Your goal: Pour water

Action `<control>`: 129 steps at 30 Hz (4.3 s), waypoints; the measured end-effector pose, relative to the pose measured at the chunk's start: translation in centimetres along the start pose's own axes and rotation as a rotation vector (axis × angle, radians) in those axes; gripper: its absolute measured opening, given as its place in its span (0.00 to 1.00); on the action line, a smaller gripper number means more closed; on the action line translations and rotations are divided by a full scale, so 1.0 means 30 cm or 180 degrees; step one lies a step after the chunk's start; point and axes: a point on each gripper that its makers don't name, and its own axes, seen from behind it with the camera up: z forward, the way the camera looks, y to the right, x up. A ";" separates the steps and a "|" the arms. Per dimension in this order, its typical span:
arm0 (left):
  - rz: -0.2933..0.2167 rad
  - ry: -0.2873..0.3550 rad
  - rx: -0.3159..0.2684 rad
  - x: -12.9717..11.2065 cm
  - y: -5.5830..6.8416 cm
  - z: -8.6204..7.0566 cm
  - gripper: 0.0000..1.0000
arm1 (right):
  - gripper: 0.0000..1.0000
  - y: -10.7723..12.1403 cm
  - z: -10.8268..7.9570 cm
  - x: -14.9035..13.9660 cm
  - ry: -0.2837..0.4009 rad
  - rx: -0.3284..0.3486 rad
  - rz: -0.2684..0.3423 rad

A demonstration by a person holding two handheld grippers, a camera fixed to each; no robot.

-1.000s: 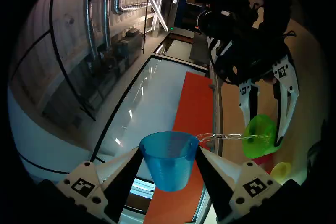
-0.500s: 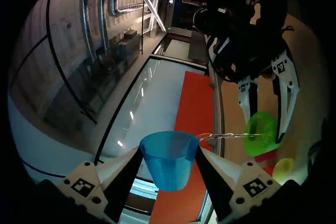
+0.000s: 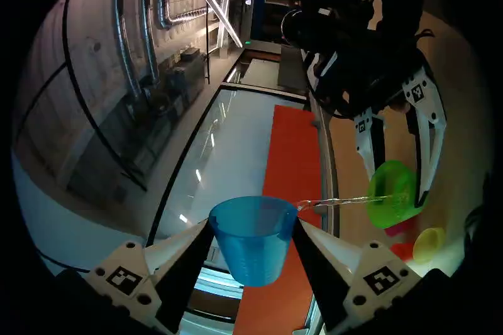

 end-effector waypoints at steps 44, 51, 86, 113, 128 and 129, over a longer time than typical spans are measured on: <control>0.0658 0.0036 0.0044 0.051 -0.039 0.006 0.86 | 0.88 0.005 -0.006 0.005 0.0016 -0.0023 -0.0009; 0.0840 0.0026 0.0049 0.052 -0.037 0.007 0.86 | 0.88 0.006 -0.002 0.004 0.0021 -0.0022 -0.0002; 0.0832 0.0064 0.0088 0.073 -0.057 0.002 0.86 | 0.88 0.011 -0.006 0.015 0.0060 -0.0039 0.0003; -0.1264 0.0036 0.0010 -0.012 -0.035 0.006 0.86 | 0.88 0.018 -0.021 0.031 0.0118 -0.0071 -0.0001; -0.2887 0.0070 -0.0135 -0.050 -0.047 0.018 0.86 | 0.88 0.016 -0.033 0.025 0.0132 -0.0084 -0.0001; -0.2984 0.0072 -0.0147 -0.053 -0.048 0.019 0.86 | 0.88 0.015 -0.033 0.026 0.0134 -0.0083 -0.0002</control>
